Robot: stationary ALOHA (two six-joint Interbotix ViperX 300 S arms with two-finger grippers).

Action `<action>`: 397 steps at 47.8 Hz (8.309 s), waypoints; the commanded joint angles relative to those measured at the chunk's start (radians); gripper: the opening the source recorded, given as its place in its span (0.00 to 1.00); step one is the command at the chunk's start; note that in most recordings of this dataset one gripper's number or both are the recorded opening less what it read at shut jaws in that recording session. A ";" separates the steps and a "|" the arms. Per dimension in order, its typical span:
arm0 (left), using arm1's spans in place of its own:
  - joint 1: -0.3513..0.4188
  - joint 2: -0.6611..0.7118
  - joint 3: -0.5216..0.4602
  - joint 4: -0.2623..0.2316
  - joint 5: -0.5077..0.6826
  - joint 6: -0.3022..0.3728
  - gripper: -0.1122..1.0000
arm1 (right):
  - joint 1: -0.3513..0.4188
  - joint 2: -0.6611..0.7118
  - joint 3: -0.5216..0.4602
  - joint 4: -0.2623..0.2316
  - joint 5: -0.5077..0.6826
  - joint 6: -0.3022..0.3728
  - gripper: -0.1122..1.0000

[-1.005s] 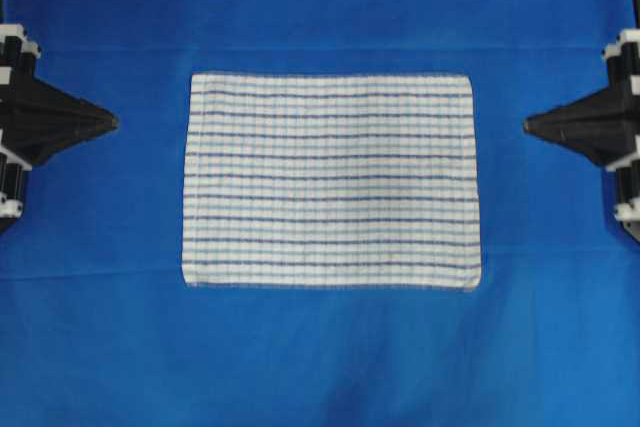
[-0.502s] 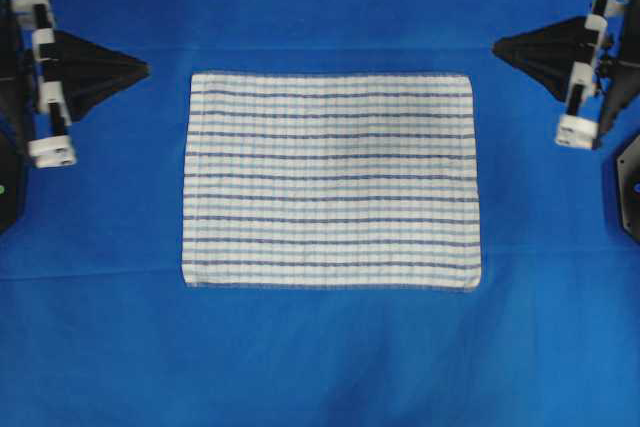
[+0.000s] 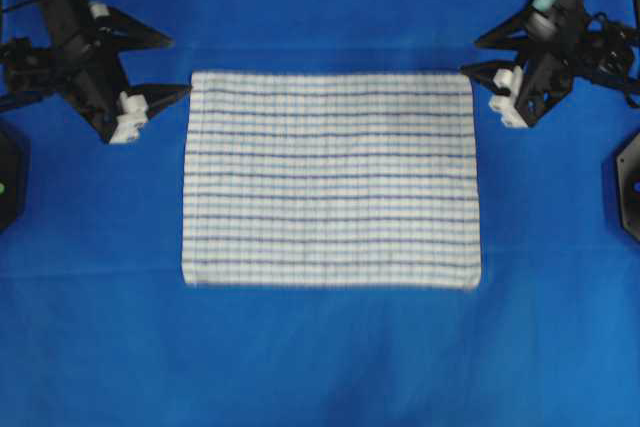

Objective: Fold the blue towel.
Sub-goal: 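Move both grippers to the far corners of the striped towel and grasp them, then lift the far edge with both grippers and fold it toward the near edge, then open both grippers to release the folded edge, then grasp the left and right ends of the folded strip with both grippers, then lift the strip and swing the left gripper's end toward the right gripper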

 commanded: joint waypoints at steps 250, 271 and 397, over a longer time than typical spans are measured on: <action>-0.362 0.167 -0.126 0.000 0.299 -0.112 0.69 | 0.380 0.107 -0.005 -0.236 0.158 0.449 0.63; -0.362 0.184 -0.124 0.000 0.311 -0.124 0.66 | 0.393 0.140 -0.009 -0.236 0.147 0.451 0.61; -0.577 0.353 -0.808 0.003 0.440 -0.110 0.12 | -0.015 0.083 -0.446 -0.512 0.337 0.443 0.15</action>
